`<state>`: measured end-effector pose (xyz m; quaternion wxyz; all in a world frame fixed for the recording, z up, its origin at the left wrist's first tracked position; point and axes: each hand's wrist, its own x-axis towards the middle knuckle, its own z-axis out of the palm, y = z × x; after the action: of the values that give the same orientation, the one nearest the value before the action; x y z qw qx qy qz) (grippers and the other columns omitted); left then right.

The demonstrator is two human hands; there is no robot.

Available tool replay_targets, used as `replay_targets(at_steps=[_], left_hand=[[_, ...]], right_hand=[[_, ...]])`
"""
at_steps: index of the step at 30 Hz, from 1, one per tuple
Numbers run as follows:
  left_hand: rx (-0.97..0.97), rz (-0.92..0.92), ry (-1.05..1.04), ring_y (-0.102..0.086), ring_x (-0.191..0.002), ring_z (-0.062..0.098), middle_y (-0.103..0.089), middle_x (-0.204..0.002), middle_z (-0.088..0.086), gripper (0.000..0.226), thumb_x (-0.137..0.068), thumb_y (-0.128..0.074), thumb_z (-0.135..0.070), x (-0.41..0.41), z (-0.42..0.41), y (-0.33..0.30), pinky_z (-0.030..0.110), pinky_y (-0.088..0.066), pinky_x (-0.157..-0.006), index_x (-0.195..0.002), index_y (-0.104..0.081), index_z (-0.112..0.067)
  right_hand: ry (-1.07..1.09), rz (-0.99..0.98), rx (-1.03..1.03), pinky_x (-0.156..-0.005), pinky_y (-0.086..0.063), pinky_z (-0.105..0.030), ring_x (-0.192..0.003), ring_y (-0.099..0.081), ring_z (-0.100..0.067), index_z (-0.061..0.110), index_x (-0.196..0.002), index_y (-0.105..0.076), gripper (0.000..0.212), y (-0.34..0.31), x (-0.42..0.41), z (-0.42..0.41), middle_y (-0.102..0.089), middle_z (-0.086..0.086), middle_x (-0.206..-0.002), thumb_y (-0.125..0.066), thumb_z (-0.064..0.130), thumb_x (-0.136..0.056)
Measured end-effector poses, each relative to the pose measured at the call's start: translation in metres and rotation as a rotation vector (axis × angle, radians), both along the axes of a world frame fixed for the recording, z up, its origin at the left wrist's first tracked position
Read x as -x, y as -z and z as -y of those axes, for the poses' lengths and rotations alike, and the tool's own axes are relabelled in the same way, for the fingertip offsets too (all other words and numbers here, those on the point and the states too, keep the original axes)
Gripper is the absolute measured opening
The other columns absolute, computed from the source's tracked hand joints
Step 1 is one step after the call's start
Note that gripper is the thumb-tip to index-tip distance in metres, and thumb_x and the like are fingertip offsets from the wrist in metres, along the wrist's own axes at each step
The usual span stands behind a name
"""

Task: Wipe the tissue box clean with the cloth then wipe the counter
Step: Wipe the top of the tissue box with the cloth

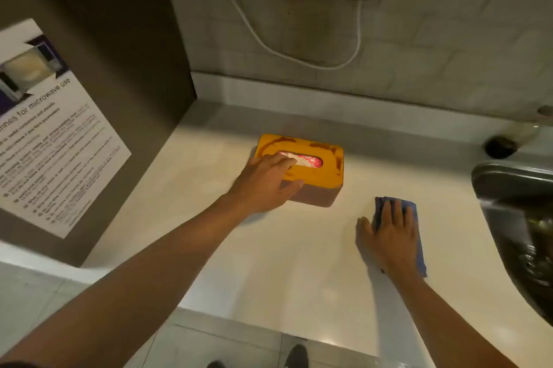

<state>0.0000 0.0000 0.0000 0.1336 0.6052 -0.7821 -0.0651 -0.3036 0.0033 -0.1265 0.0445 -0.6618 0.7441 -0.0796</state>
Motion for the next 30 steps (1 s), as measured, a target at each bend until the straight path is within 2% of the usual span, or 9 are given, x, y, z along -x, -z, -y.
replay_targets(at_steps=[3,5,7,9,11,16,20,25,30], left_hand=[[-0.003,0.042,0.018,-0.054,-0.125,0.021,-0.061,-0.137,0.001,0.057,-0.094,-0.041,-0.057,0.006,0.007,0.001,0.039,-0.039,-0.103,-0.134,-0.057,-0.019],[-0.015,0.076,0.015,-0.055,-0.124,0.023,-0.063,-0.135,0.004,0.063,-0.093,-0.031,-0.059,0.009,0.012,0.001,0.042,-0.042,-0.104,-0.132,-0.059,-0.018],[-0.036,0.128,0.017,-0.056,-0.122,0.023,-0.064,-0.133,0.004,0.071,-0.091,-0.018,-0.06,0.012,0.021,0.001,0.043,-0.043,-0.102,-0.129,-0.061,-0.019],[-0.051,0.2,0.031,-0.058,-0.117,0.023,-0.067,-0.127,0.004,0.077,-0.089,-0.006,-0.058,0.011,0.028,-0.001,0.042,-0.043,-0.095,-0.12,-0.065,-0.02],[-0.058,0.284,0.073,-0.059,-0.112,0.025,-0.069,-0.12,0.005,0.079,-0.088,0.002,-0.052,0.009,0.033,-0.001,0.043,-0.04,-0.087,-0.112,-0.066,-0.02],[-0.064,0.322,0.084,-0.06,-0.105,0.026,-0.069,-0.116,0.006,0.055,-0.099,-0.022,-0.045,0.002,0.032,-0.005,0.046,-0.035,-0.089,-0.109,-0.068,-0.018],[-0.11,0.348,0.15,-0.06,-0.097,0.026,-0.068,-0.108,0.002,0.038,-0.103,-0.031,-0.031,-0.016,0.023,-0.017,0.051,-0.039,-0.093,-0.108,-0.067,-0.02],[-0.113,0.404,0.151,-0.06,-0.099,0.024,-0.068,-0.109,-0.001,0.034,-0.105,-0.034,-0.03,-0.026,0.012,-0.023,0.059,-0.035,-0.101,-0.11,-0.066,-0.021],[-0.138,0.427,0.081,-0.062,-0.096,0.026,-0.067,-0.106,0.001,0.026,-0.102,-0.039,-0.031,-0.026,0.006,-0.019,0.062,-0.032,-0.102,-0.108,-0.063,-0.021]], right_hand=[[0.043,-0.005,-0.054,-0.123,-0.008,-0.048,-0.152,-0.007,-0.033,0.012,-0.157,-0.015,0.076,0.007,-0.001,-0.009,-0.017,-0.011,-0.165,-0.033,0.054,-0.097],[0.048,0.025,-0.055,-0.122,-0.009,-0.048,-0.152,-0.007,-0.032,0.013,-0.158,-0.015,0.07,0.008,-0.003,-0.011,-0.015,-0.01,-0.165,-0.033,0.047,-0.099],[0.066,0.073,-0.026,-0.12,-0.02,-0.051,-0.149,-0.019,-0.036,0.009,-0.155,-0.026,0.062,0.003,-0.001,-0.009,-0.025,-0.015,-0.162,-0.039,0.035,-0.1],[0.096,0.081,0.06,-0.104,-0.038,-0.056,-0.132,-0.043,-0.044,0.004,-0.144,-0.044,0.052,0.0,0.003,-0.008,-0.044,-0.02,-0.15,-0.047,0.025,-0.096],[0.132,0.088,0.098,-0.091,-0.045,-0.053,-0.108,-0.053,-0.046,0.004,-0.131,-0.056,0.041,-0.002,0.004,-0.01,-0.056,-0.019,-0.136,-0.055,0.019,-0.092],[0.246,0.12,0.2,-0.069,-0.042,-0.04,-0.075,-0.055,-0.041,0.002,-0.092,-0.064,0.011,-0.005,-0.007,-0.014,-0.061,-0.022,-0.088,-0.056,0.002,-0.085],[0.362,0.372,0.199,-0.061,-0.036,-0.03,-0.071,-0.061,-0.037,-0.001,-0.091,-0.067,0.01,-0.019,-0.033,-0.029,-0.06,-0.016,-0.077,-0.057,0.002,-0.09],[0.547,1.067,0.205,-0.084,-0.051,-0.039,-0.095,-0.063,-0.027,0.011,-0.117,-0.067,0.023,-0.046,-0.064,-0.043,-0.067,-0.007,-0.099,-0.054,0.012,-0.098],[0.506,1.353,0.261,-0.078,-0.052,-0.037,-0.085,-0.063,-0.022,0.016,-0.104,-0.067,0.02,-0.074,-0.09,-0.04,-0.067,-0.007,-0.094,-0.047,0.014,-0.101]])
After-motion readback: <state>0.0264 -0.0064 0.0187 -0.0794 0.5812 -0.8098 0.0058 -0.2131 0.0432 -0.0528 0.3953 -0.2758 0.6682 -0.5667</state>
